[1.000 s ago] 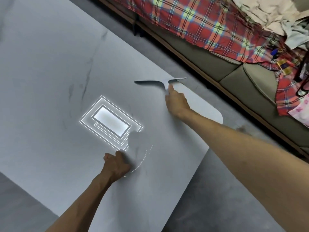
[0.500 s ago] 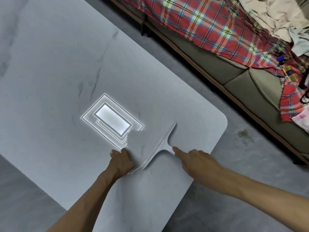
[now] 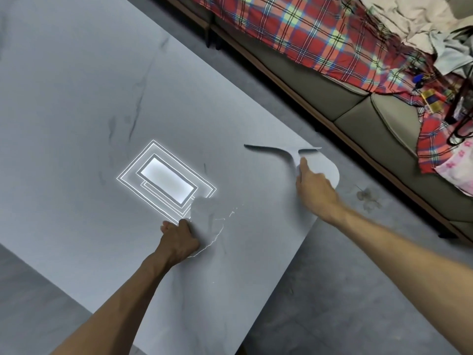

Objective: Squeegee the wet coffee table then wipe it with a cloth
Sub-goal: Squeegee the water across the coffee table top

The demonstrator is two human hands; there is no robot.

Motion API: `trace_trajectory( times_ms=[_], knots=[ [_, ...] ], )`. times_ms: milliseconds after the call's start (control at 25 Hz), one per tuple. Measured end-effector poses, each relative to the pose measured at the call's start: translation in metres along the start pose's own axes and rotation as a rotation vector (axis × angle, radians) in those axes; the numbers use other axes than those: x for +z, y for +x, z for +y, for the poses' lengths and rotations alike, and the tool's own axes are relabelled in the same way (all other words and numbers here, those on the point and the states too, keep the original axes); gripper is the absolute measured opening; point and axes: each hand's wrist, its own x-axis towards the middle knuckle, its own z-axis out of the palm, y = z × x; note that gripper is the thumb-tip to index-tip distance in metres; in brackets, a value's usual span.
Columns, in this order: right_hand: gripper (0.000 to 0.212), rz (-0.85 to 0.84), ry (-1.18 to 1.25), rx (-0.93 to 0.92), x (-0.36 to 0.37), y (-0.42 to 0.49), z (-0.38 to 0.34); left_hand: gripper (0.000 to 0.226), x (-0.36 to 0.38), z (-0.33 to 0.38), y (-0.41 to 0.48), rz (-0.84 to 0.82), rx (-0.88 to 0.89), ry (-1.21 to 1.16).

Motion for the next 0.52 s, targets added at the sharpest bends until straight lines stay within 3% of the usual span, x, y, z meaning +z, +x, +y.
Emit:
trace_trajectory(
  times_ms=[280,360,520],
  knots=[
    [0.062,-0.264,-0.05,-0.109,0.036,-0.125,0.016,0.018,0.004,-0.008,-0.006,0.012,0.04,-0.033],
    [0.054,-0.206,0.042,-0.075,0.021,-0.122,0.022,0.009,0.006,-0.009,-0.01,0.085,0.067,-0.13],
    [0.045,0.03,0.121,0.118,-0.019,-0.05,0.022,0.015,0.011,-0.019,-0.019,0.199,0.143,-0.258]
  ],
)
